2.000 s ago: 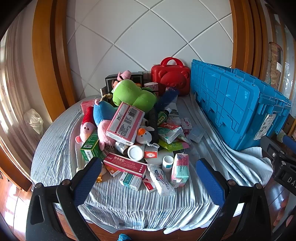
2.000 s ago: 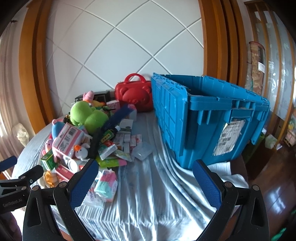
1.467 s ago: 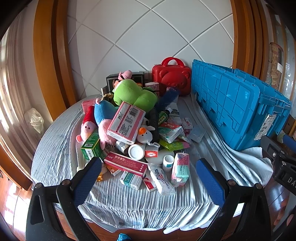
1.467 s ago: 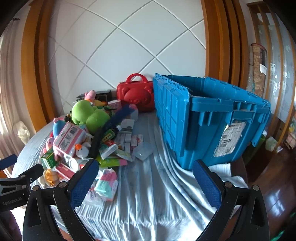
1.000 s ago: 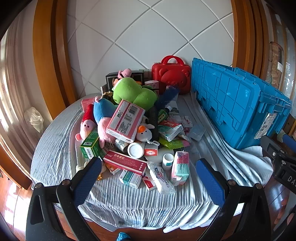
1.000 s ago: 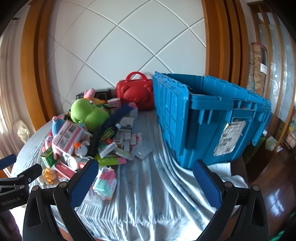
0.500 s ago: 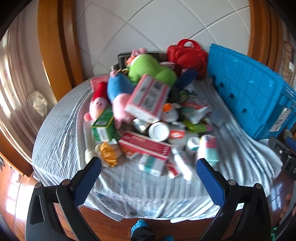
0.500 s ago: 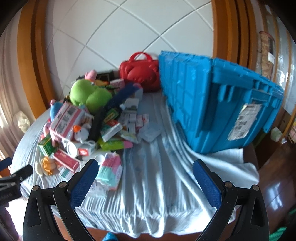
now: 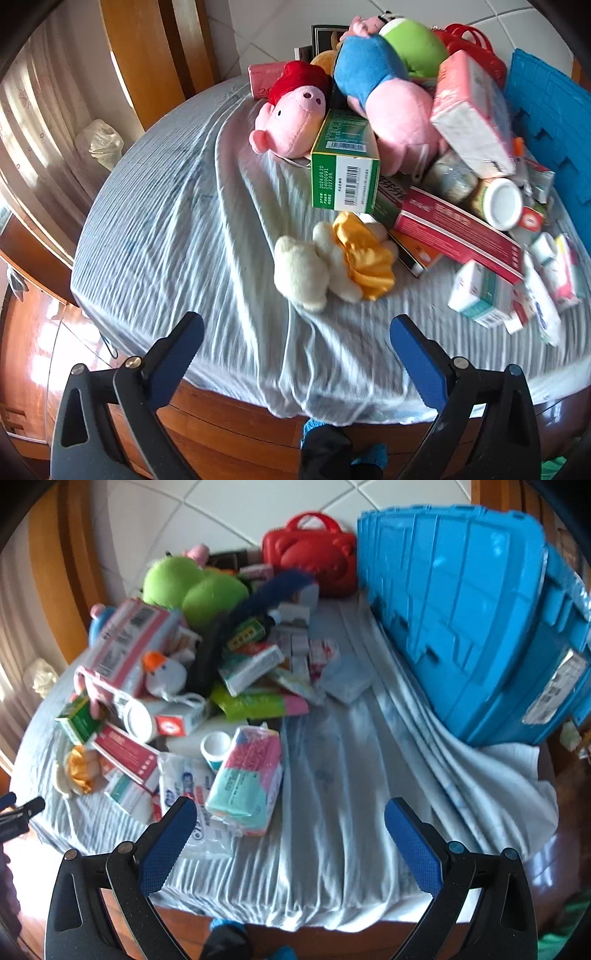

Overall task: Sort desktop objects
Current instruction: 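Grasp the cream plush toy with the left tool while the right tool grasps a pink-teal tissue pack, then carry the plush toy and tissue pack into the blue crate and release both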

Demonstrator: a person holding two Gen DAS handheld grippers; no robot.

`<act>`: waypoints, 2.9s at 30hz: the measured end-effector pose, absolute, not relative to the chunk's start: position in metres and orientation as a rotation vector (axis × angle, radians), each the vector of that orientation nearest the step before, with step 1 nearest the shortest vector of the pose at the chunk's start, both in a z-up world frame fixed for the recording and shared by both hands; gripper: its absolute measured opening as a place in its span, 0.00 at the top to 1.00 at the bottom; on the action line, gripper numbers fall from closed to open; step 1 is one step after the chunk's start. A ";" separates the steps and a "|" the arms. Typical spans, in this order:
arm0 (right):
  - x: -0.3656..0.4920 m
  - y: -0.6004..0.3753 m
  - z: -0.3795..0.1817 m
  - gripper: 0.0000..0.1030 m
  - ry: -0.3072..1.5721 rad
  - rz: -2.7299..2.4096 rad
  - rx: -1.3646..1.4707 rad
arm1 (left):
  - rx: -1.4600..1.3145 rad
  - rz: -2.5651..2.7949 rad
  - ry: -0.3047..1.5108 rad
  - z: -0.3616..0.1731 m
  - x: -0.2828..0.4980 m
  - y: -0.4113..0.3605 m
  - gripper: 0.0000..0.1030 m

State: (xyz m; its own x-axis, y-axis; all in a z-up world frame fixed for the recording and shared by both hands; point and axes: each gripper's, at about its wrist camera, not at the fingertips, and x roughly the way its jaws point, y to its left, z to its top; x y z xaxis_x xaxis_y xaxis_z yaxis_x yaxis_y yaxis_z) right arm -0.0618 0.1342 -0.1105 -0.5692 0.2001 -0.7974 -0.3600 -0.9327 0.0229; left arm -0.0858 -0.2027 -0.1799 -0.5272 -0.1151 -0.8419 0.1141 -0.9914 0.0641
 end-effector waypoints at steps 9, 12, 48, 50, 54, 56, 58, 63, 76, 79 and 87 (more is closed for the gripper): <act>-0.096 0.148 -0.143 0.00 0.375 2.422 -1.429 | 1.665 -2.636 -0.219 -0.224 -0.152 -0.196 0.01; -0.106 0.148 -0.152 0.00 0.445 2.403 -1.462 | 1.713 -2.640 -0.256 -0.235 -0.161 -0.196 0.01; -0.101 0.165 0.030 0.56 0.219 2.528 -0.967 | 1.035 -3.167 -0.085 -0.014 -0.126 -0.156 0.63; -0.096 0.182 0.048 0.56 0.199 2.543 -0.922 | 1.007 -3.227 -0.067 -0.002 -0.122 -0.129 0.63; -0.085 0.231 0.082 0.56 0.152 2.559 -0.826 | 0.913 -3.361 -0.075 0.027 -0.112 -0.046 0.63; -0.076 0.266 0.101 0.56 0.144 2.578 -0.786 | 0.861 -3.411 -0.061 0.041 -0.110 -0.006 0.63; -0.072 0.307 0.118 0.56 0.102 2.593 -0.759 | 0.817 -3.460 -0.002 0.058 -0.109 0.040 0.63; -0.080 0.415 0.144 0.56 -0.057 2.543 -0.833 | 0.853 -3.566 0.117 0.099 -0.123 0.170 0.63; -0.162 0.645 0.100 0.56 0.167 2.339 -1.362 | 1.700 -3.199 -0.288 0.070 -0.270 0.450 0.63; -0.177 0.662 0.063 0.56 0.194 2.239 -1.542 | 1.827 -3.080 -0.365 0.039 -0.284 0.479 0.63; -0.178 0.664 0.011 0.56 0.146 2.128 -1.803 | 1.944 -2.920 -0.551 -0.004 -0.288 0.498 0.60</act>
